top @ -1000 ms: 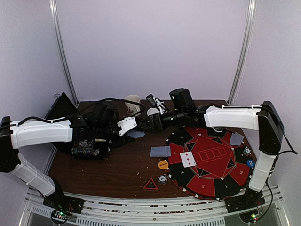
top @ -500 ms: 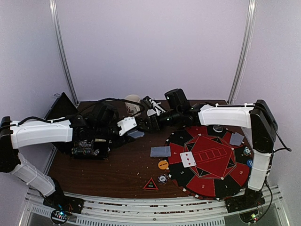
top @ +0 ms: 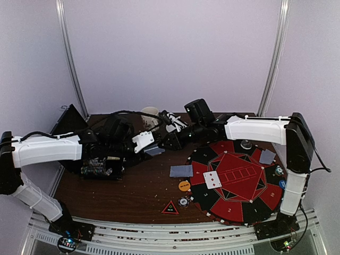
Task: Distribute texas hold em gaming equipment
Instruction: Pick up the poker card from the face-down deck piles.
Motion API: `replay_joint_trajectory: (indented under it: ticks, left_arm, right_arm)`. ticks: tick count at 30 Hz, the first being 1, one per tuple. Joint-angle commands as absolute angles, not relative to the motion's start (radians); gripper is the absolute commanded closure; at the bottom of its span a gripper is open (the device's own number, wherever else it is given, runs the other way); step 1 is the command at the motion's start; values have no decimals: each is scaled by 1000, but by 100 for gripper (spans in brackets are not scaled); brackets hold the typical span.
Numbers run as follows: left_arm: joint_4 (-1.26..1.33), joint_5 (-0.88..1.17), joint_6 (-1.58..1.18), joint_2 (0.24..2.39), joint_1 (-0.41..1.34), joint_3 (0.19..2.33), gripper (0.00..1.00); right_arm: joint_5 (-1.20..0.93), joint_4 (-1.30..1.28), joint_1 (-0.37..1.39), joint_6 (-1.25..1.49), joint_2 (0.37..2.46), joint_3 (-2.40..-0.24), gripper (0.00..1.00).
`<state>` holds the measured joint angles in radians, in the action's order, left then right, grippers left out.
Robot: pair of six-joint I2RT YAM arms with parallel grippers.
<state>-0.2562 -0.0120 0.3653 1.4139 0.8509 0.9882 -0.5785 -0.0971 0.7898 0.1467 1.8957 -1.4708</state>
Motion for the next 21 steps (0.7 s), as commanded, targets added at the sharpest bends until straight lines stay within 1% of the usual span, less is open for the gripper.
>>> replay_joint_trajectory:
  ticks: [1, 8, 15, 21]
  left_arm:
    - [-215, 0, 362, 1410, 853, 993, 56]
    - [-215, 0, 362, 1408, 853, 993, 56]
    - [-215, -2, 362, 1408, 853, 994, 55]
    - [-214, 0, 360, 1409, 853, 995, 56]
  right_arm:
    - [-558, -139, 787, 129, 1851, -1494, 80]
    - [-556, -206, 784, 82, 1840, -1522, 100]
    - [-512, -339, 768, 6, 1790, -1570, 100]
    - [-503, -477, 719, -101, 1681, -1624, 100]
